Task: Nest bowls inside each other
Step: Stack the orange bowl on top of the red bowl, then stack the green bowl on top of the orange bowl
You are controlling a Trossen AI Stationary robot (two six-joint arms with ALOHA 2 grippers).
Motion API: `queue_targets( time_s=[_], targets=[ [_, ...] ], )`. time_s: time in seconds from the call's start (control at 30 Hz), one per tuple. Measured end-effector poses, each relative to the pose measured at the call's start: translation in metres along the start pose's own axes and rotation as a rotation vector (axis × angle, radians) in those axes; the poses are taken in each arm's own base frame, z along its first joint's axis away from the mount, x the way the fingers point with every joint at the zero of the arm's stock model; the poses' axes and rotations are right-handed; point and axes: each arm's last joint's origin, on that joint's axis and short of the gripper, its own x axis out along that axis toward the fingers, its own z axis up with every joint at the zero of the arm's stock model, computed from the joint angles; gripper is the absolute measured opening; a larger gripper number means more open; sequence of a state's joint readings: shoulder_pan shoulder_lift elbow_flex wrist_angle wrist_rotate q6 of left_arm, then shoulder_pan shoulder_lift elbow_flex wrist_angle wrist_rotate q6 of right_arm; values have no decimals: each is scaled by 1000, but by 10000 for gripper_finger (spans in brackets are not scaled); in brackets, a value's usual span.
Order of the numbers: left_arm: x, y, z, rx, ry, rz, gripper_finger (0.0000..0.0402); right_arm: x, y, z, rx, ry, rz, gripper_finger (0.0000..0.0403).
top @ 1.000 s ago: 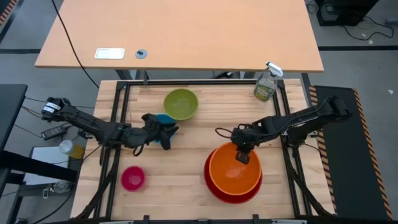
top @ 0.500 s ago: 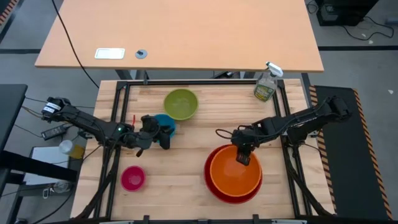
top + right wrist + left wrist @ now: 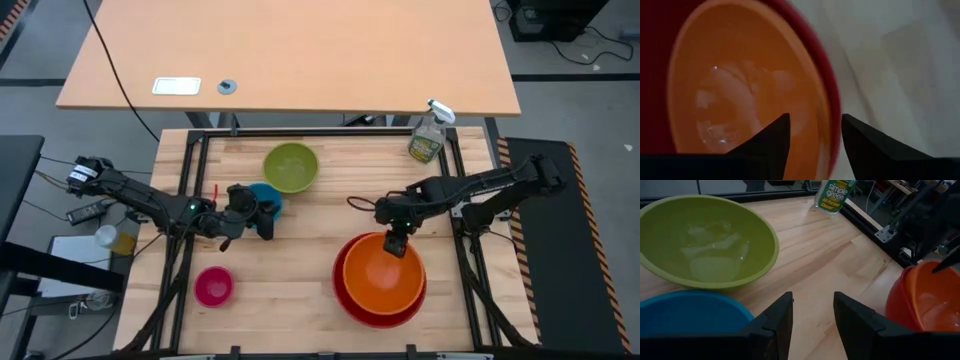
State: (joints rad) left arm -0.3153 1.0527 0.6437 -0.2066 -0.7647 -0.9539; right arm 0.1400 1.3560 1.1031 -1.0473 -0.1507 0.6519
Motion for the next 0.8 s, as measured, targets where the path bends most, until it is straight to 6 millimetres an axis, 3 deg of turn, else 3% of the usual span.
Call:
queue_targets(
  time_s=[0.27, 0.43, 0.6, 0.8],
  targets=[
    [0, 0, 0, -1, 0, 0, 144, -18, -12, -6, 107, 85, -159, 183],
    [0, 0, 0, -2, -1, -2, 144, -19, -8, 0, 82, 1, -144, 183],
    [-5, -2, 7, -47, -26, -41, 144, -22, -7, 25, 123, -215, -57, 183],
    [-12, 4, 17, -77, -52, -46, 144, -14, -28, 68, 145, -356, -20, 177]
  ],
)
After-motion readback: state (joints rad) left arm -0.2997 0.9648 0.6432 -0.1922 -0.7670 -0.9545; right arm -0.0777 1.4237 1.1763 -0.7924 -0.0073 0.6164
